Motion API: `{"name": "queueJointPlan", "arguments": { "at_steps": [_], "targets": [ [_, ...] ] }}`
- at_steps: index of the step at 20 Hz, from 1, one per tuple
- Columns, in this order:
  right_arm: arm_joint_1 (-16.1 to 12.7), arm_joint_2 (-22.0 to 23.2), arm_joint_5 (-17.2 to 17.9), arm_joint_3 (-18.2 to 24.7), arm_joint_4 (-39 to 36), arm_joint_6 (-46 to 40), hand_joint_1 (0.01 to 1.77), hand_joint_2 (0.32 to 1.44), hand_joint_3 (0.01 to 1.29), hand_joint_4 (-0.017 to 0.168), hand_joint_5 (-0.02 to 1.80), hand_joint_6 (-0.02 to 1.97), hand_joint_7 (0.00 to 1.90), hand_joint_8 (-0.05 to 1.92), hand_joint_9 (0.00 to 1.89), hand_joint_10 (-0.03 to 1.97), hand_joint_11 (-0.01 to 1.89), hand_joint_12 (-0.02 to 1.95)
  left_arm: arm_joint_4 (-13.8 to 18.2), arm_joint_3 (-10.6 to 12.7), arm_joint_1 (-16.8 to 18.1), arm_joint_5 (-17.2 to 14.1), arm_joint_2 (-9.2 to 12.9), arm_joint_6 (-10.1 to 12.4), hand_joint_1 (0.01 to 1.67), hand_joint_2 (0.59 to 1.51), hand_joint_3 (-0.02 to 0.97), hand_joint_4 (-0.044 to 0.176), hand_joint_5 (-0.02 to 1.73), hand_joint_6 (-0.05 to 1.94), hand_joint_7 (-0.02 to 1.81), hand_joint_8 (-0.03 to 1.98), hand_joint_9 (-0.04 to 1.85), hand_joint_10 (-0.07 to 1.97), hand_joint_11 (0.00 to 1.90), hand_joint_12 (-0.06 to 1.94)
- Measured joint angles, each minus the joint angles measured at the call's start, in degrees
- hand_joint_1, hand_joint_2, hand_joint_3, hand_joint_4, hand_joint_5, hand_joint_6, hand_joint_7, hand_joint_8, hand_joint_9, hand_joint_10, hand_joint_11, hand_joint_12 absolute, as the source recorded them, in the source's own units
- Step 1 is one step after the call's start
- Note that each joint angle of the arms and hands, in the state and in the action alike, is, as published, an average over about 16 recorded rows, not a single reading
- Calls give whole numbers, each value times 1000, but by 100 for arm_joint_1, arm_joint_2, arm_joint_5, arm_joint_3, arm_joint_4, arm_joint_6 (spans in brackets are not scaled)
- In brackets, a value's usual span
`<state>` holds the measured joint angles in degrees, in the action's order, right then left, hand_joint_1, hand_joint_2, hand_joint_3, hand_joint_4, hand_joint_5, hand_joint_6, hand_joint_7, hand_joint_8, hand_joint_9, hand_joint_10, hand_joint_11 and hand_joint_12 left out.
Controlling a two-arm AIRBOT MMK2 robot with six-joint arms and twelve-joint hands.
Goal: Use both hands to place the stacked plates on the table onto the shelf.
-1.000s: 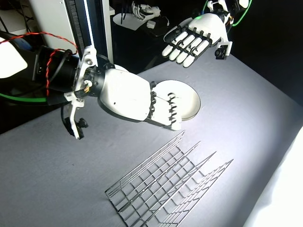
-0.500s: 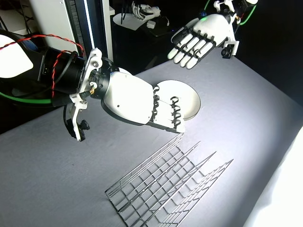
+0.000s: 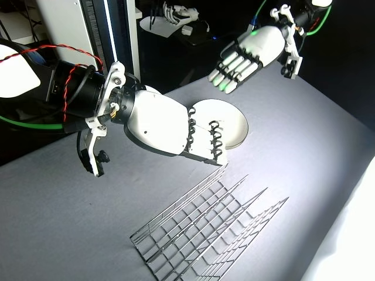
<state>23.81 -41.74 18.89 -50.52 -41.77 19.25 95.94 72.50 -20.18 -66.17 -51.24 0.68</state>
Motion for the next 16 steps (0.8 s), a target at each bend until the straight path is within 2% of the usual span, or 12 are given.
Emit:
{"name": "queueJointPlan", "arguments": {
  "at_steps": [6,16],
  "targets": [
    [16,0,69,0,-129,0,14,1332,16,-4,20,15,21,12,14,7,16,-7,450,347,-212,209,-257,133,17,1159,31,4,21,-15,15,-15,22,8,13,-16],
    [124,0,237,-17,-226,1,14,1332,16,-3,20,15,21,12,16,7,20,-8,710,754,-567,507,-579,250,18,1165,30,5,22,-14,16,-15,21,8,13,-15]
  ]
}}
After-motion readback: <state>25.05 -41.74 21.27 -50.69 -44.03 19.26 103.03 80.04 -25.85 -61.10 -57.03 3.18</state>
